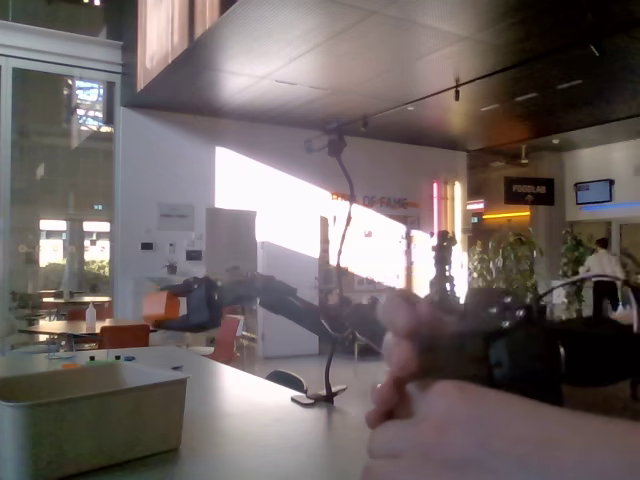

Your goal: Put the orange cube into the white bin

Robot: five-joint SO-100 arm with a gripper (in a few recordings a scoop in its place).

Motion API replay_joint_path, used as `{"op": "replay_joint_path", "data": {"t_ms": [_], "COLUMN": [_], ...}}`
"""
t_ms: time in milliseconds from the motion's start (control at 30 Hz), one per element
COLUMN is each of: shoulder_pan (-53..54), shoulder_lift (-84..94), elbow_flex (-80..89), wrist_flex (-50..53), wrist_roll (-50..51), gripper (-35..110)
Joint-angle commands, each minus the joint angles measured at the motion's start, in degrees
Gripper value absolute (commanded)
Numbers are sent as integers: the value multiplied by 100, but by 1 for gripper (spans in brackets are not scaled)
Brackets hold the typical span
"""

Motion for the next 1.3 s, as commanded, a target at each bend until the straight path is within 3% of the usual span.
{"op": "replay_joint_path", "data": {"t_ms": [0, 300, 567, 900, 1267], "shoulder_pan": [-44, -53, -62, -97, -88], "shoulder_lift": [-483, -1389, -1397, -1415, -1151], "elbow_flex": [-264, -237, -211, -185, -281], "wrist_flex": [-861, -2566, -2558, -2540, -2531], "wrist_roll": [-18, -18, -18, 0, 18], "gripper": [31, 31, 34, 67, 71]}}
